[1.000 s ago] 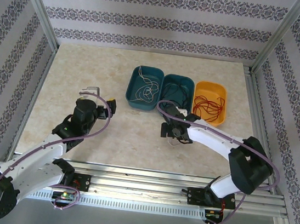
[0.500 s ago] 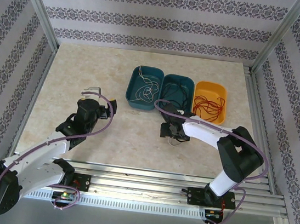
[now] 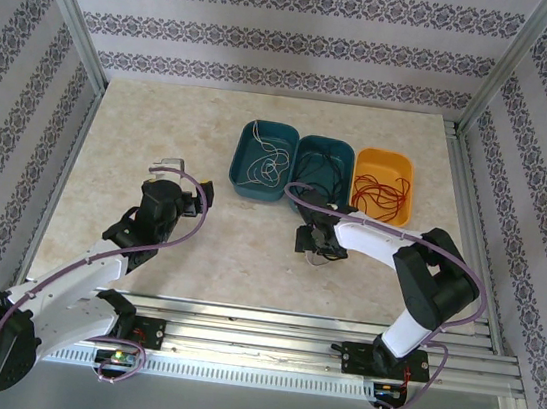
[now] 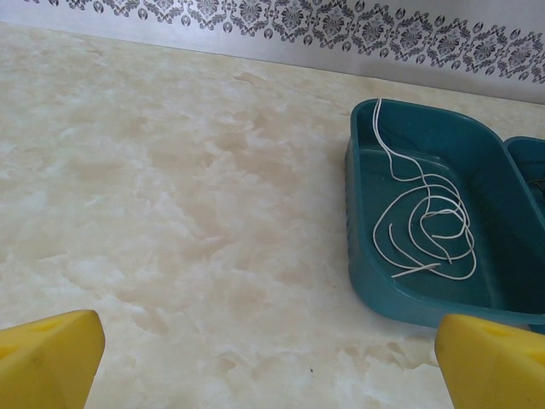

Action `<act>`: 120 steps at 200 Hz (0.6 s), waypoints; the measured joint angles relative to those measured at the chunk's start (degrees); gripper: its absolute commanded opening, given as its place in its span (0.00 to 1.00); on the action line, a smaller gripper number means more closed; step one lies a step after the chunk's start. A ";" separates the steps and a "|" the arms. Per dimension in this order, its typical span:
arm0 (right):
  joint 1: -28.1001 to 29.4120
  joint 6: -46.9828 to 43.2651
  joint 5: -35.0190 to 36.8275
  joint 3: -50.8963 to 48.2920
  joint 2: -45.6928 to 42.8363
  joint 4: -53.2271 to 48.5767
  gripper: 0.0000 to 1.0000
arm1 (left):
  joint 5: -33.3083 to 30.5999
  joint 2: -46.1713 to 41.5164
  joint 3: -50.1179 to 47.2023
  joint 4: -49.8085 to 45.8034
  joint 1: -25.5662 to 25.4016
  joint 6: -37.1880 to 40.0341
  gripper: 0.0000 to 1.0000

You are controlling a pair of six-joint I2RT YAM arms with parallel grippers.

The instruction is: Untangle the cables

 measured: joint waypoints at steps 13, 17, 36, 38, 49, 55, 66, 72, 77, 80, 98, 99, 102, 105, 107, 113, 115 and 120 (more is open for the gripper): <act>-0.13 0.15 -0.59 -0.15 0.00 0.39 0.72 | 0.00 0.00 0.00 0.00 0.00 0.00 0.99; -0.13 0.13 -0.70 -0.15 0.00 0.44 0.71 | 0.00 0.02 0.00 0.00 0.00 0.00 0.99; -0.17 0.20 -1.46 -0.35 -0.02 0.90 0.67 | -0.20 0.17 0.00 0.00 0.00 0.00 0.99; -0.17 0.24 -1.46 -0.35 -0.04 0.94 0.66 | -0.20 0.17 0.00 0.00 0.00 0.00 0.99; -0.13 0.15 -1.79 -0.35 -0.09 0.98 0.64 | -0.22 0.35 0.00 -0.02 0.00 0.00 0.99; -0.04 0.11 -1.86 -0.35 -0.09 0.98 0.62 | -0.22 0.44 0.00 0.00 0.00 0.00 0.99; 0.33 0.15 -1.84 -0.35 -0.09 1.01 0.59 | -0.31 0.63 0.00 0.00 0.00 0.00 0.99; 0.61 0.20 -1.70 -0.35 -0.09 1.01 0.58 | -0.37 0.72 0.00 0.00 0.00 0.00 0.99; 0.87 0.17 -1.73 -0.35 -0.09 1.01 0.57 | -0.37 0.83 0.00 0.00 0.00 0.00 0.99; 1.03 0.11 -1.66 -0.35 -0.09 1.01 0.56 | -0.37 0.90 0.00 0.00 0.00 0.00 0.99; 2.03 0.15 -1.49 -0.35 -0.04 0.96 0.50 | -0.35 1.03 0.00 0.00 0.00 -0.02 0.99; 2.12 0.15 -1.44 -0.33 -0.02 0.96 0.49 | -0.37 1.03 0.00 0.00 0.00 -0.02 1.00; 2.27 -0.02 -1.42 -0.31 0.04 0.96 0.47 | -0.37 1.03 0.00 -0.02 0.00 -0.02 0.99; 2.45 0.22 -1.36 -0.28 0.09 0.96 0.45 | -0.35 1.03 0.00 0.00 0.00 -0.02 0.99; 2.49 0.09 -1.38 -0.22 0.09 0.96 0.43 | -0.35 1.03 0.00 0.00 0.00 -0.02 0.99; 2.75 0.17 -1.40 -0.09 0.22 0.90 0.39 | -0.37 1.03 0.02 0.00 0.00 -0.02 0.99; 2.86 -0.11 -1.46 0.02 0.26 0.90 0.38 | -0.37 1.03 0.02 -0.02 0.00 -0.02 0.99; 3.02 0.04 -1.46 0.17 0.39 0.90 0.34 | -0.37 1.03 0.02 -0.02 0.00 -0.02 0.99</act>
